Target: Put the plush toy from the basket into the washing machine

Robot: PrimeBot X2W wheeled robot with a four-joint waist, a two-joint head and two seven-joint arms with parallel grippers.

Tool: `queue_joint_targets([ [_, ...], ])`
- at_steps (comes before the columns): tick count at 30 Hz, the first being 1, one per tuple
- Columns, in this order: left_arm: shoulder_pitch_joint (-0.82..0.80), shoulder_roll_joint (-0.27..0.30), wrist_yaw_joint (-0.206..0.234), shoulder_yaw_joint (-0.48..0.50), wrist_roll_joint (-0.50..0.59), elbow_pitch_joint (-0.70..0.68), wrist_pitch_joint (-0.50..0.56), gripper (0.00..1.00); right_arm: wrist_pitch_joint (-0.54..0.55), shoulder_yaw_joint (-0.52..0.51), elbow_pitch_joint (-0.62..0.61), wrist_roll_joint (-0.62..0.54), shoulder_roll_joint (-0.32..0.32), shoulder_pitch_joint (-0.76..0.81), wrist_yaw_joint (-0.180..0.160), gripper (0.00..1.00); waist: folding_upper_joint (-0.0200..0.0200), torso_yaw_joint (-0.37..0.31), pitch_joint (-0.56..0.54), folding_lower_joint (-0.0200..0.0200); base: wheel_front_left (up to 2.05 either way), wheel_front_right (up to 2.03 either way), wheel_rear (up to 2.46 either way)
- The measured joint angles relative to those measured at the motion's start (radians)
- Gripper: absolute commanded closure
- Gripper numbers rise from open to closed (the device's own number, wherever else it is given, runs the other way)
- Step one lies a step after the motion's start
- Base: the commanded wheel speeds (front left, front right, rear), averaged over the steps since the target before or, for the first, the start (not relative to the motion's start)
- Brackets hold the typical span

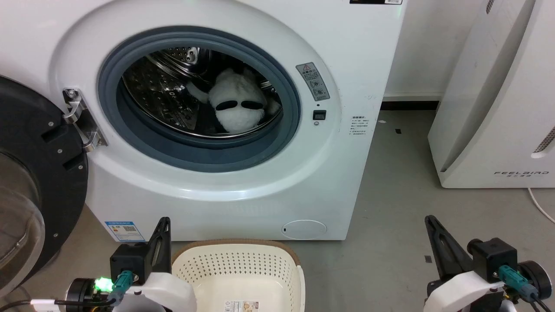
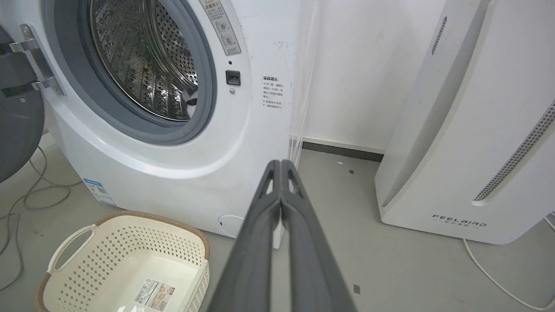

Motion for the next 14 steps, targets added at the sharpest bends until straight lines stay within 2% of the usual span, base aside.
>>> queue_joint_targets([
  [14,0.0,-0.001,0.0,0.0,0.0,-0.002,0.0,1.0,0.001,0.001,0.0,0.0,0.0,0.0,0.0,1.0,0.0,0.0,0.0,-0.0001,0.0,0.0,0.0],
])
